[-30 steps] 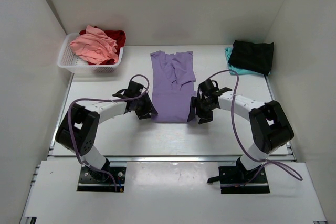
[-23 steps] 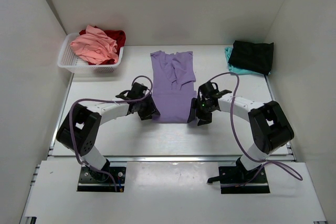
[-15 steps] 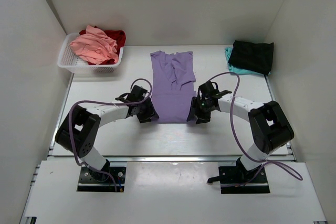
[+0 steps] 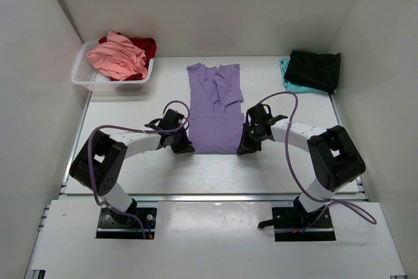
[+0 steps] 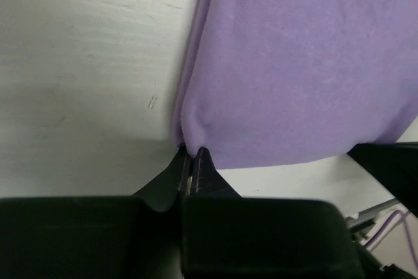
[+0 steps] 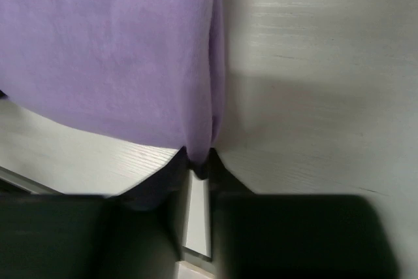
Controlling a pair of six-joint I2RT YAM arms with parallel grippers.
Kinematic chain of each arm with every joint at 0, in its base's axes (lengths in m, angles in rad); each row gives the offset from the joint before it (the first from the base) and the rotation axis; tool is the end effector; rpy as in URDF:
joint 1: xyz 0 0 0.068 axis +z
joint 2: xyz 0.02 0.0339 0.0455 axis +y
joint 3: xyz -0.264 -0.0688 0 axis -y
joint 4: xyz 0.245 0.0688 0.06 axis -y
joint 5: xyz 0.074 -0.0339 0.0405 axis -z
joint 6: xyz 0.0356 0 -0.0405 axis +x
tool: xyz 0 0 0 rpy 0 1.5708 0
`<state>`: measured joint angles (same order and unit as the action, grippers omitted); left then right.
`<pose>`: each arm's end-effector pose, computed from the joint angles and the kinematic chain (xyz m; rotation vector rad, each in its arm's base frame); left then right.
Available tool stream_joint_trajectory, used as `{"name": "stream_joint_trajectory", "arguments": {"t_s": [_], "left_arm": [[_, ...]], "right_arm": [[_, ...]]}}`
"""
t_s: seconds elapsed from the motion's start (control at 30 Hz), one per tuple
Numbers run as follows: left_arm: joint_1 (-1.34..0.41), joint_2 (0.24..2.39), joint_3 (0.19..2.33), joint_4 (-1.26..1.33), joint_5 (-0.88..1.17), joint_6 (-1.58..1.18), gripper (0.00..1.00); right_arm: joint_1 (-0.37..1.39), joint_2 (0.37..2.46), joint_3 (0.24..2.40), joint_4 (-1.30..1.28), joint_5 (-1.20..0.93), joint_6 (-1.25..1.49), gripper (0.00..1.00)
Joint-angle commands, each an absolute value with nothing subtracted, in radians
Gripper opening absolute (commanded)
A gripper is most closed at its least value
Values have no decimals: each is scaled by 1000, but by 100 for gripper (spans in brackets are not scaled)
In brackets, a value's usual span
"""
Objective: Fold and stack the t-shirts
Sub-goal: Grab one side of the 2/3 rectangular tshirt with both arms
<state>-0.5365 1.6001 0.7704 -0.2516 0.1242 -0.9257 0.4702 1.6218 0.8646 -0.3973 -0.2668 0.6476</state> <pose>0.2460 -0.1514 0.1407 -0.4984 2.7535 -0.5961 0.2601 0.1427 0.1534 0.1725 2.8548 0.6454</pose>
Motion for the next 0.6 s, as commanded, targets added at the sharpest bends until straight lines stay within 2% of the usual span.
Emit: {"name": "stream_joint_trajectory", "arguments": {"t_s": [0.0, 0.03, 0.2, 0.4, 0.57], "left_arm": [[-537, 1621, 775, -241, 115, -898, 0], [-534, 1624, 782, -256, 123, -894, 0], [-520, 1557, 758, -368, 210, -838, 0], [-555, 1290, 611, -613, 308, -765, 0], [-609, 1077, 575, -747, 334, -811, 0]], "right_arm": [[471, 1641, 861, -350, -239, 635, 5], [474, 1640, 870, -360, -242, 624, 0], [500, 1544, 824, -472, -313, 586, 0], [606, 1317, 687, -618, -383, 606, 0], [698, 1142, 576, -667, -440, 716, 0]]}}
